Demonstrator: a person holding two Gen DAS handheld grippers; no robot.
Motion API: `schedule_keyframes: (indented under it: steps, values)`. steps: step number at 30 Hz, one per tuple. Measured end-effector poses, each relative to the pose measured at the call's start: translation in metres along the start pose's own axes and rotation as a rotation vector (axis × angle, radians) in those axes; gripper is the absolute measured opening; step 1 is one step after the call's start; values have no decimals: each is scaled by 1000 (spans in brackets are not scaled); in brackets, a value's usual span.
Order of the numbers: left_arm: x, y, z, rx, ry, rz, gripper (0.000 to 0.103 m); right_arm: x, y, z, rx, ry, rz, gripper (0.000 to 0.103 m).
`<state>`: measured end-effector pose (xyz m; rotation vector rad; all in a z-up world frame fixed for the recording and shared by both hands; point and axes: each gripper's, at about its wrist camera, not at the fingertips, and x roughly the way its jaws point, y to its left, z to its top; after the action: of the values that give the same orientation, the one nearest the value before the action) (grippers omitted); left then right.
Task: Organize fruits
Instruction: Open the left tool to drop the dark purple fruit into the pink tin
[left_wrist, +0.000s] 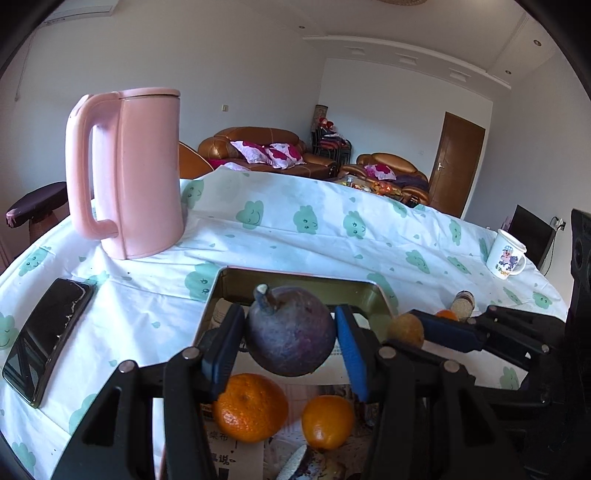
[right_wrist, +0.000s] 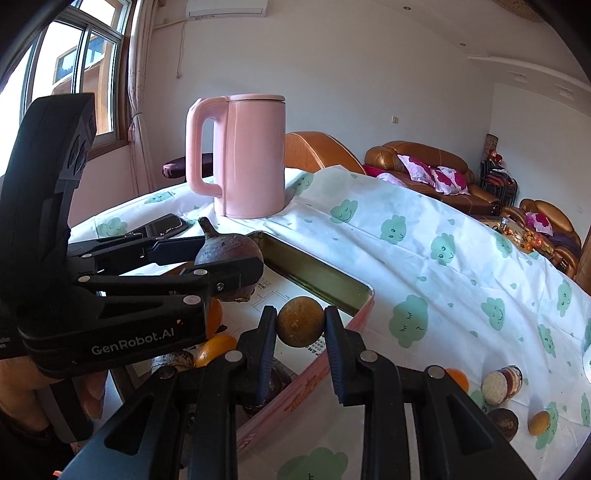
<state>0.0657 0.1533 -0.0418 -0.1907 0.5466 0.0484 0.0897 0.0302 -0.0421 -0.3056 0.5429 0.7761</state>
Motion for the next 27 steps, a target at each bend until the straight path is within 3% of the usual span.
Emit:
schedule_keyframes:
  steps: [6,8,10,13,16,19,23,27]
  values:
    - [-7,3,-1,4,-19,10,57,14,9,0,-5,40,28,29]
    - [-10,2,0,8,-32,14,60,11,11,-2,-14,32,16,39]
    - [-16,-1,1,-1,-52,9,72,2,9,-3,-9,16,8,49]
    - [-26,-14,3,13,-90,-8,81,-20,-1,-11,-7,-17,-10,50]
    - [-33,-34,5,42,-118,-33,88,-47,-26,-25,-4,-45,-88,51]
    - [-34,-60,7,79,-130,-59,88,-71,-70,-39,58,-50,-192,57]
    - [-25,-102,6,136,-103,-120,88,-91,-138,-58,189,-13,-383,58]
    - [-11,-147,1,210,-71,-161,94,-93,-183,-75,279,48,-451,58]
